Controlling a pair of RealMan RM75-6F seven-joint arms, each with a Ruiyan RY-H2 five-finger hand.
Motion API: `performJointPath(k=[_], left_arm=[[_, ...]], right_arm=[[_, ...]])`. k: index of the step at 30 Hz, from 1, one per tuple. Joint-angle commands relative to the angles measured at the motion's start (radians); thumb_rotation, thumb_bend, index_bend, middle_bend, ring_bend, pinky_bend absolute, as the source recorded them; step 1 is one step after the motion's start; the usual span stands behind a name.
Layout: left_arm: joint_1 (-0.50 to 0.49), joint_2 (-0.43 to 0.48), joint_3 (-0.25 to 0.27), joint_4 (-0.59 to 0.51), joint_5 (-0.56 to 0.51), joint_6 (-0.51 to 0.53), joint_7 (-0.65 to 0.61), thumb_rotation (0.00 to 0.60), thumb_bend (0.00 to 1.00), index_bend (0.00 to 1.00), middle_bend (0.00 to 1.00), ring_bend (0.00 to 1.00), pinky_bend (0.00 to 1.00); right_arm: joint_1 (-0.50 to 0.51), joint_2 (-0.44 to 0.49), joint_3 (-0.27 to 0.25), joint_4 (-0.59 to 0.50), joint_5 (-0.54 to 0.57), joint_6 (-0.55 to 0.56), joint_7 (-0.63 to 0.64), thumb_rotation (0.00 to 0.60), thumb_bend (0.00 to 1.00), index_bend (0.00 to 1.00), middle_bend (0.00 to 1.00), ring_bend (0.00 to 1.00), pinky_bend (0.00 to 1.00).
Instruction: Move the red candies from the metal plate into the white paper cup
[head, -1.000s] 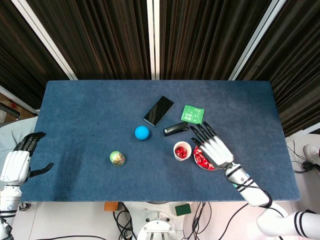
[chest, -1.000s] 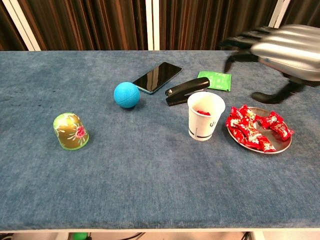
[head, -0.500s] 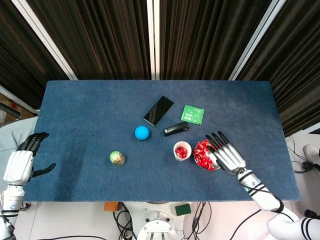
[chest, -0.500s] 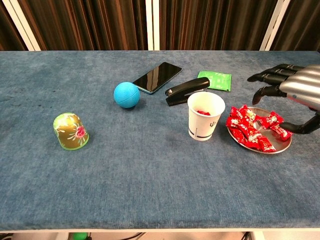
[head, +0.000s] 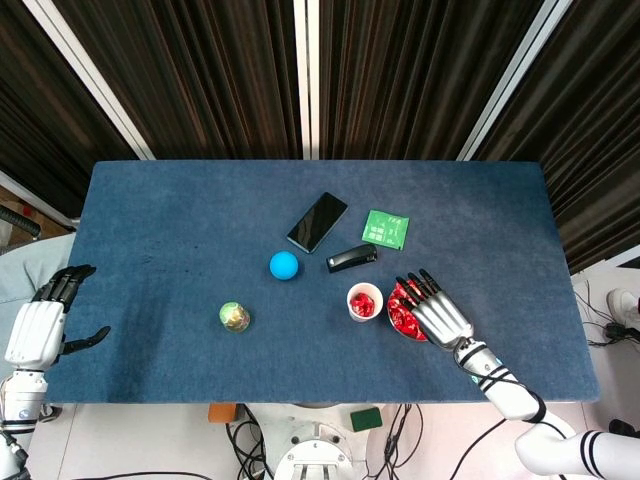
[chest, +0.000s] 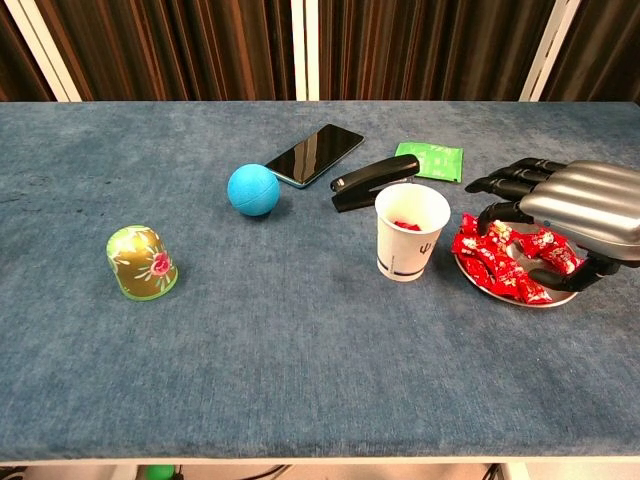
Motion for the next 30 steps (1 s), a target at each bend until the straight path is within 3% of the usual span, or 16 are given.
performJointPath(k=[1,30], left_arm=[[0.001,0.001,0.000,0.001,0.000,0.001,-0.002,0.600,0.12,0.16,0.14,0.10,0.24],[-0.002,-0.004,0.001,0.019,-0.001,-0.005,-0.020,0.600,0.12,0.16,0.14,0.10,0.24]], right_arm=[[0.000,-0.016,0.006,0.011,0.013,-0.007,-0.014,0.600,0.35,0.27,0.00,0.00,0.00],[-0.013,-0.045,0.012,0.036,0.011,-0.001,-0.021,0.600,0.38,0.36,0.00,0.00,0.00]])
